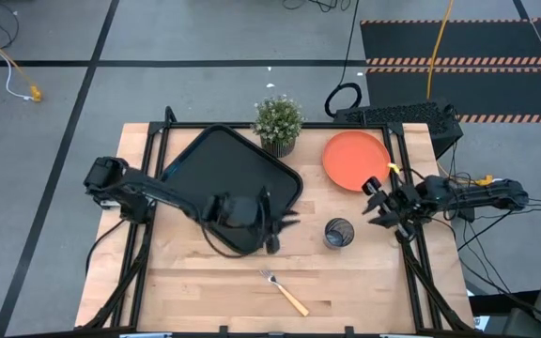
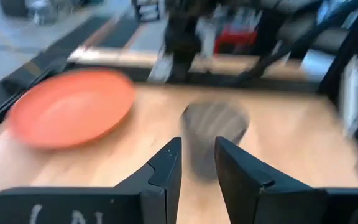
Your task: Pick and place plate/cup/fork/spoon on tray
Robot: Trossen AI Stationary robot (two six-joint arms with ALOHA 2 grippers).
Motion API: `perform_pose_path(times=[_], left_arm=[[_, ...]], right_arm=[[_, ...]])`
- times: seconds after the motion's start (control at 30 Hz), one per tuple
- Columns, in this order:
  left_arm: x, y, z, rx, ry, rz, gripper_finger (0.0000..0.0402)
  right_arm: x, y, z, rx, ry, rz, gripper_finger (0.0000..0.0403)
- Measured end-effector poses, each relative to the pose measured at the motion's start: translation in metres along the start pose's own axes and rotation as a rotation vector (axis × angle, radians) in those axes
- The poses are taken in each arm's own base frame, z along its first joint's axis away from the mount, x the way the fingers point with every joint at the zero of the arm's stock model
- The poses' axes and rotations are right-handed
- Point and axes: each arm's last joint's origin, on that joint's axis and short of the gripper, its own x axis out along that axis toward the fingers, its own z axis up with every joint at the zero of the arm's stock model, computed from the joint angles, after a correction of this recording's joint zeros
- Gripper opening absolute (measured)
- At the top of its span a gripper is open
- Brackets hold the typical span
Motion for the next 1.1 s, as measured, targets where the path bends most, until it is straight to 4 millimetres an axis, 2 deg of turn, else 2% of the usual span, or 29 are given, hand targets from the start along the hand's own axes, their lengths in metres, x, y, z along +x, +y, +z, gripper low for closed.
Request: perform_pose_path(times=[0.1,0.2,0.37,0.53,0.67,0.83,0.97,1.1], left_arm=[[-0.016,0.015,0.007,0.020,0.062,0.033,0.0097],[-0.041,0.024,0.025,0.018,0.035,0.040,0.0097],[-0.079,0.031,0.038,0.037,0.058,0.068,0.0097],[-0.102,0.030,0.037,0.074,0.112,0.091,0.0097],[-0.109,0.026,0.019,0.135,0.087,0.060,0.0097],[-0.121,0.041,-0.014,0.141,-0.034,0.074,0.0097],[-0.145,0.057,-0.028,0.119,-0.191,0.031,0.0097],[-0.167,0.067,-0.041,0.145,-0.293,-0.028,0.0097]], right_arm=[[0.000,-0.004,-0.007,0.000,0.055,-0.081,0.0105],[0.000,-0.010,-0.018,0.005,0.168,-0.181,0.0105],[0.016,-0.012,0.006,-0.043,0.284,-0.303,0.0105],[0.045,-0.011,0.028,-0.045,0.303,-0.276,0.0105],[0.078,-0.010,0.023,-0.074,0.352,-0.280,0.0105],[0.138,-0.002,0.019,-0.121,0.370,-0.233,0.0105],[0.186,0.002,0.017,-0.133,0.571,-0.325,0.0105],[0.228,0.002,0.024,-0.043,0.736,-0.455,0.0105]])
